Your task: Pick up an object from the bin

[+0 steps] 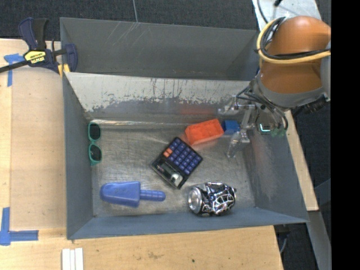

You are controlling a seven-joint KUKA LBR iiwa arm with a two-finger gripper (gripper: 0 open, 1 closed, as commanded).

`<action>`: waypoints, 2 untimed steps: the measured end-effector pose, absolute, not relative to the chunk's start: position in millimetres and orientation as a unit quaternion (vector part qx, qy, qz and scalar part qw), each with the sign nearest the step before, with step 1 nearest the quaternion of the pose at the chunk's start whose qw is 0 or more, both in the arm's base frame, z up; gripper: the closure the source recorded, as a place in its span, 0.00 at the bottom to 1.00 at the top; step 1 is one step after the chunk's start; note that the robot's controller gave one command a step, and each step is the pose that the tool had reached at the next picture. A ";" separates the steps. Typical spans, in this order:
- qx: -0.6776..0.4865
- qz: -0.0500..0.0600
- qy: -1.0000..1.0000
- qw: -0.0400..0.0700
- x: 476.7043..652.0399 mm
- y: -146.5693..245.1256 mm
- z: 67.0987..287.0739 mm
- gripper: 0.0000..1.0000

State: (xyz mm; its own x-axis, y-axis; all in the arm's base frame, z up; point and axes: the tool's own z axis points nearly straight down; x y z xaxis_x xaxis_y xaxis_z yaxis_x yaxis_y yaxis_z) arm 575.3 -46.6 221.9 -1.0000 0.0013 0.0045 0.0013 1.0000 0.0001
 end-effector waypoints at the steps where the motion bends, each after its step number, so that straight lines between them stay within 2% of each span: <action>1: 0.000 0.000 -1.000 -0.002 576.9 -46.5 226.7 0.00; 2: 0.014 0.001 -1.000 -0.007 590.8 -46.9 186.3 0.00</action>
Offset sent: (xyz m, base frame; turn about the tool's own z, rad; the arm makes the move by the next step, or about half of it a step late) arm 0.0411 -0.0013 -0.1519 -0.0952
